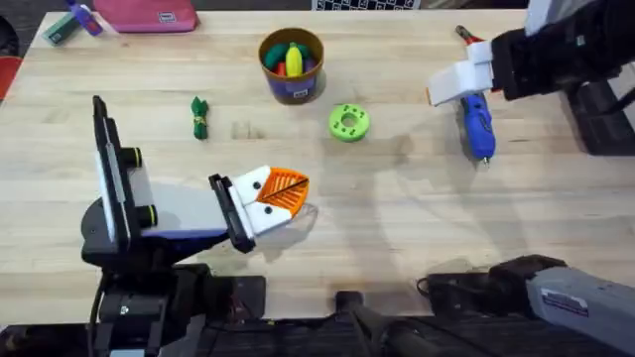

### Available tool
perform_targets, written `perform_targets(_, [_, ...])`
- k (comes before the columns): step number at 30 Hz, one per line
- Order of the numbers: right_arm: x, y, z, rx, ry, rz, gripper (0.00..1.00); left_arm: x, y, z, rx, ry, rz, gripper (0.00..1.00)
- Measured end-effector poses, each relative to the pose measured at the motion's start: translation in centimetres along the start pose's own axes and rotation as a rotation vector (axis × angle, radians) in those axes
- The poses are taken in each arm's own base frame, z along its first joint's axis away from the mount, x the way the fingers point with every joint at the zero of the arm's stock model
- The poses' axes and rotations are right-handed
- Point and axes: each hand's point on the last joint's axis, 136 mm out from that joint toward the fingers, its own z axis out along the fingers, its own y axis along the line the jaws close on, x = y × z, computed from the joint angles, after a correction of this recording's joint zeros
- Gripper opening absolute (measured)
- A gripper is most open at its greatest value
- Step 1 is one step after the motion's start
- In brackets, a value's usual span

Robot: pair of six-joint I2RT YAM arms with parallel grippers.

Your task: Pick up the gripper from the table and insert it into the empty holder that is missing its gripper. Then pick up a screw, insert it into the mounting hole, and use the screwdriver to tighten it. Finally, clean up the table by picking up the vegetable and placing it into the bucket.

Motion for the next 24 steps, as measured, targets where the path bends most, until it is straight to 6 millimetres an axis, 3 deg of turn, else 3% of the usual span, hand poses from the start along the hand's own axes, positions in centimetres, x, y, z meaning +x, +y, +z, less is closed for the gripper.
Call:
perform_targets(9, [0.0,-0.8,1.6,0.024,0.053,0.056,0.993,0.0,0.0,0.0,0.000,0.000,0.000,0.018])
perform_targets(20, [-2.8,-7.2,4.6,0.134,0.011,0.230,0.994,0.0,0.0,0.0,0.000,0.000,0.000,0.018])
perform_targets(24, [-2.8,-9.4,5.9,0.155,0.034,0.260,0.993,0.0,0.0,0.0,0.000,0.000,0.000,0.018])
